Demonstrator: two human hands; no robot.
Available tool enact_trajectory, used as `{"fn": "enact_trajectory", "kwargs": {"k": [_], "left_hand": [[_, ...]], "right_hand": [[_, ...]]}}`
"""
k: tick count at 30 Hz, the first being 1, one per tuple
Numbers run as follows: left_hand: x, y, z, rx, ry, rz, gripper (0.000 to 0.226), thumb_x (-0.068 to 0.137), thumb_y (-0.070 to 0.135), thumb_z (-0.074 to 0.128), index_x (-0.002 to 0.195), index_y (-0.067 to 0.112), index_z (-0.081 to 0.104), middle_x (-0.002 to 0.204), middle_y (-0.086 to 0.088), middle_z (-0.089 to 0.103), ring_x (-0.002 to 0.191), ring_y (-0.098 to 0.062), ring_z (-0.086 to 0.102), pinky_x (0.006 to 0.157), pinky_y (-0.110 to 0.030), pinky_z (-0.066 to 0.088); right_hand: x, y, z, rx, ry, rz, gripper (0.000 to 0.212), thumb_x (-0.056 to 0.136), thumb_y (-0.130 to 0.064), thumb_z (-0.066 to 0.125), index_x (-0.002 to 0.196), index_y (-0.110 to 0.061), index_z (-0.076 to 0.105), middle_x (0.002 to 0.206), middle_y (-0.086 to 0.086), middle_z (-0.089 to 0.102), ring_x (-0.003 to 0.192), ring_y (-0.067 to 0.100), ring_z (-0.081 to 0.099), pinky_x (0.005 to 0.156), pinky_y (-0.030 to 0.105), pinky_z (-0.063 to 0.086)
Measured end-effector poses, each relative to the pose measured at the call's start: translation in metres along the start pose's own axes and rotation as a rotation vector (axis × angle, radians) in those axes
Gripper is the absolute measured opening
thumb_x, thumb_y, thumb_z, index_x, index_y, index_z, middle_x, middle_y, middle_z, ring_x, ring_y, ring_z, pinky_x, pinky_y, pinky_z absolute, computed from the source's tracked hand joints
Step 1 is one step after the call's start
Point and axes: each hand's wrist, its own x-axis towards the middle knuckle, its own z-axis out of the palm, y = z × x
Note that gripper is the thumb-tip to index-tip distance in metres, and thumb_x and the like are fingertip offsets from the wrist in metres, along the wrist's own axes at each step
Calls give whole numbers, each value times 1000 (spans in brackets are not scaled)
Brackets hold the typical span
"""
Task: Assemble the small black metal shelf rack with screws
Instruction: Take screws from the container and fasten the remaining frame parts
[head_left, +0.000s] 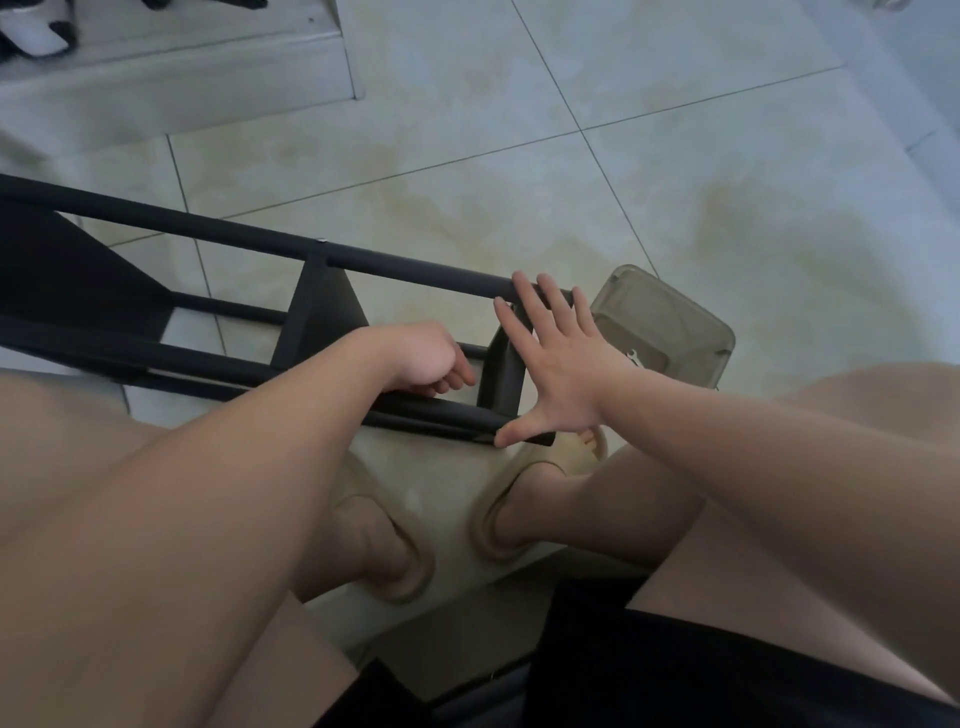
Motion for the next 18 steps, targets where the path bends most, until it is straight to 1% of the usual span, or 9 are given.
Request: {"fn": "enact_trajectory", "kwargs": {"k": [1,3,5,7,9,12,15,17,18], "left_hand": [[1,0,1,5,-25,5,42,94,-1,38,83,19,74,89,-1,74,78,-11,69,67,-22,54],[1,0,2,-9,-102,15,45,92,-10,37,86,17,73,90,-2,78,86,-11,75,82,-25,57],[1,0,-1,-73,-188,24,38,94,-12,42,93,12,71,94,-5,79,95,-14,75,90,-26,55],[1,0,-3,-128,-229,34,29,98,-8,47,97,10,69,96,-7,78,97,-15,74,84,-21,56],[-1,1,-3,-110,-248,54,21,99,-2,52,101,12,68,97,-6,78,96,-13,74,78,-18,55],[0,1,-2,-89,-257,71,14,99,8,58,103,16,68,98,-2,78,97,-10,74,85,-23,52],[2,0,0,-90,-233,71,9,97,19,63,103,17,69,94,1,79,92,-8,74,84,-25,50],[5,-2,3,-31,-167,92,13,94,28,68,97,17,73,86,4,78,83,-7,75,80,-28,53],[7,-3,5,-5,-125,106,16,92,30,70,92,15,75,82,4,78,79,-9,74,80,-31,55]], "right_hand": [[0,0,0,-1,0,0,148,56,-103,41,160,-14,-14,164,16,-28,151,41,-24,122,60,-7],[-1,-2,0,-1,-3,2,148,55,-103,41,160,-14,-13,164,16,-28,151,41,-23,122,60,-7],[0,-2,-1,3,-6,3,148,54,-103,42,160,-14,-12,164,17,-28,151,41,-23,122,60,-7],[0,-2,-2,4,-8,4,149,54,-103,42,160,-14,-11,164,17,-27,151,41,-23,122,60,-7],[0,-2,-2,6,-10,7,149,54,-103,43,160,-14,-10,164,17,-27,151,41,-23,122,60,-6],[0,-3,-2,4,-10,9,148,54,-103,43,160,-14,-10,164,16,-28,151,41,-23,122,61,-6],[-1,-3,-2,4,-13,11,148,54,-103,43,160,-14,-10,163,16,-29,151,41,-24,122,61,-6],[0,-3,-2,2,-15,10,148,55,-103,43,160,-14,-10,163,17,-29,150,42,-25,122,61,-6],[-1,-3,-3,2,-17,9,148,55,-103,43,160,-14,-10,163,17,-29,150,42,-25,122,61,-6]]}}
